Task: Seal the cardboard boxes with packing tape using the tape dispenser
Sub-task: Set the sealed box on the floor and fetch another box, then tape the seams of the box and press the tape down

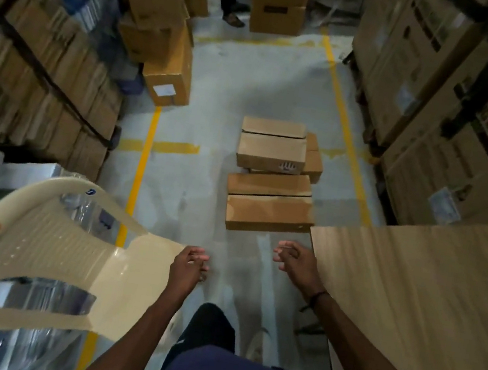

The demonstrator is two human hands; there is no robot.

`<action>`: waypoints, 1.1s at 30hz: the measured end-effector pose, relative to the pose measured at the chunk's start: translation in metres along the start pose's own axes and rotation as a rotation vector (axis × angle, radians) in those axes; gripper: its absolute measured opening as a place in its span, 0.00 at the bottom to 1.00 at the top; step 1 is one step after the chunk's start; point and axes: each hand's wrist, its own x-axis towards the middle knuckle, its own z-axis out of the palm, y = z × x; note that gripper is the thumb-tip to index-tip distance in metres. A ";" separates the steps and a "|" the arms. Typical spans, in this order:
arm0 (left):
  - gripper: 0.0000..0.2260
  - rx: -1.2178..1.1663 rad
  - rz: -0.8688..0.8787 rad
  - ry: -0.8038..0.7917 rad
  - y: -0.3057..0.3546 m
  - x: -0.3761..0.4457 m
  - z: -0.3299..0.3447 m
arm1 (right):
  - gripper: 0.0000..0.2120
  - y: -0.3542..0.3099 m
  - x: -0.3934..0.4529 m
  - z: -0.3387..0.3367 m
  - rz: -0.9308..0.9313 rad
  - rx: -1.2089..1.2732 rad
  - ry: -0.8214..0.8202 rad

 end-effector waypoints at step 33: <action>0.47 1.075 0.247 -0.449 -0.015 0.776 0.294 | 0.72 0.319 0.614 0.125 0.835 0.631 0.346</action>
